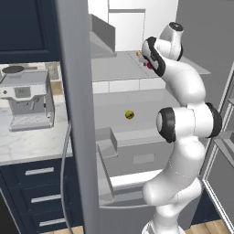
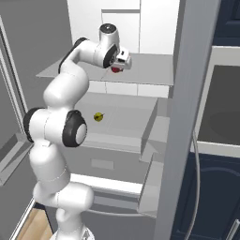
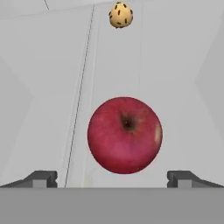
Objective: Pick up the pear and apple from the fridge and place one fruit on each plate on the dining counter.
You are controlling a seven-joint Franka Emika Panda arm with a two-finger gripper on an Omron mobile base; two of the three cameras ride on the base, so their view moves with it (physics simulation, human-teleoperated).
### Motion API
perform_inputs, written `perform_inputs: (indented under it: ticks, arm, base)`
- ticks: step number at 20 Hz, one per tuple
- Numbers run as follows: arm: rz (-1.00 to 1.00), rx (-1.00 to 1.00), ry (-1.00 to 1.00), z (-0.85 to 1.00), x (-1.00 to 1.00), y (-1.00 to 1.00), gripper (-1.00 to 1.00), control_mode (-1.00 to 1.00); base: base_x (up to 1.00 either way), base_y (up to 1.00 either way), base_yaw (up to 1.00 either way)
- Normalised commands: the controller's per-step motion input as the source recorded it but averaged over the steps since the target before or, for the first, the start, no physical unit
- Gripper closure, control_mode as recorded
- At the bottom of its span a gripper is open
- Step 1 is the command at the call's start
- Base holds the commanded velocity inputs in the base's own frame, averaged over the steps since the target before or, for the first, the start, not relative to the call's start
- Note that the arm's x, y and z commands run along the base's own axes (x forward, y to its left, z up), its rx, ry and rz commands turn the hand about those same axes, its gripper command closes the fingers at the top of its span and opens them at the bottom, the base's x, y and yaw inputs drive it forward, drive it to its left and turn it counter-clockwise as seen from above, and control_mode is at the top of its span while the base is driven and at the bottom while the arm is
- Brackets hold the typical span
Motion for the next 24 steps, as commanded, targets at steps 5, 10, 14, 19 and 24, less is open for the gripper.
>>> perform_inputs:
  ticks: [5,10,14,19,24]
  arm:
    - [-0.06,-0.01,0.0,-0.17,0.49,-0.18,-1.0,-1.0]
    - [-0.09,-0.04,0.0,-0.12,0.24,-0.02,-1.0,-1.0]
    - [-0.13,-0.04,0.12,-0.51,-0.1,0.09,-1.0,-1.0]
    - [-0.03,0.0,0.11,-0.95,0.22,0.06,1.0,-1.0]
    - [0.01,0.13,-0.32,-1.0,0.23,-0.29,1.0,-1.0]
  base:
    - [0.0,0.0,0.0]
    - [0.0,0.0,0.0]
    - [0.0,0.0,0.0]
    - [0.0,0.0,0.0]
    - [0.0,0.0,0.0]
